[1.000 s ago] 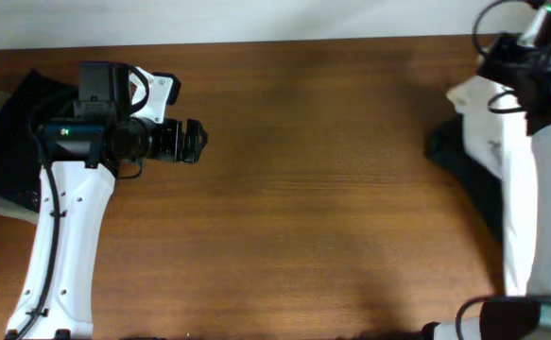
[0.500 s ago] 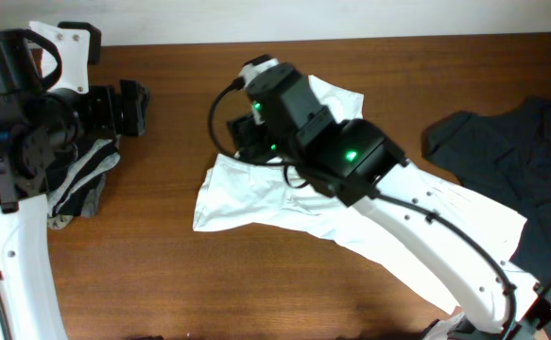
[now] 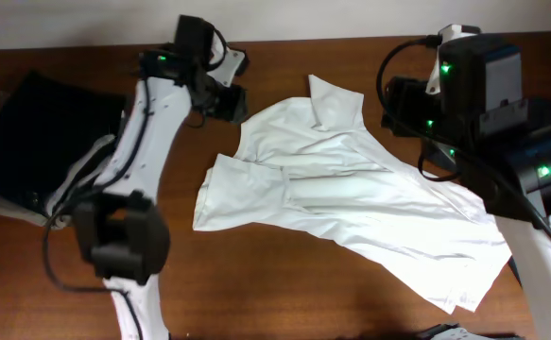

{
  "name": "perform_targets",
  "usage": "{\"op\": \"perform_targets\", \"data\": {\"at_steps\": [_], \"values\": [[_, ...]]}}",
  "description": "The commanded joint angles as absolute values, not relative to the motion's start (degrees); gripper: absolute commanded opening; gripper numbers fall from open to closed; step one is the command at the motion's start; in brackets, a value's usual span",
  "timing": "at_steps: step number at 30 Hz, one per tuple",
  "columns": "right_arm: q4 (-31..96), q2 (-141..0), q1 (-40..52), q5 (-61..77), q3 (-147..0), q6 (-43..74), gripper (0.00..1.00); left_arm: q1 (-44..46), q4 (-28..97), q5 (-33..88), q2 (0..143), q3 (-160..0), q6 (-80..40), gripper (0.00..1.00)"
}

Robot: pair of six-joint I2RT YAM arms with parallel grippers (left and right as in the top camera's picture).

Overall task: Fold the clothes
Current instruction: 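Drag the white shirt leftward to the table center with both grippers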

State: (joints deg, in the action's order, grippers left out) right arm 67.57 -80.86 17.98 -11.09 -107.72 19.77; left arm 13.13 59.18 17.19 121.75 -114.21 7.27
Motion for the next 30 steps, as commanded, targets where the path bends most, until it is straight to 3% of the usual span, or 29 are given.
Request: {"op": "perform_targets", "data": {"at_steps": [1,10,17,24,30], "values": [[67.81,-81.30,17.50,-10.98,-108.01,20.71,0.72,13.89,54.89,20.88,128.92,-114.41,8.01,0.00],[68.82,-84.18,17.50,-10.94,-107.94,21.98,0.72,14.59,48.66,19.38,141.82,-114.41,12.38,0.00],[71.72,-91.44,17.50,-10.92,-107.90,21.98,0.72,9.39,48.69,-4.38,142.91,-114.45,8.36,0.00],[75.09,-100.09,15.22,-9.76,-107.90,21.93,0.72,-3.42,57.49,-2.50,142.85,-122.63,4.49,0.00],[77.01,-108.81,10.24,-9.65,-105.86,21.93,0.73,-5.67,68.55,4.56,142.80,-138.76,4.51,0.00]]}}
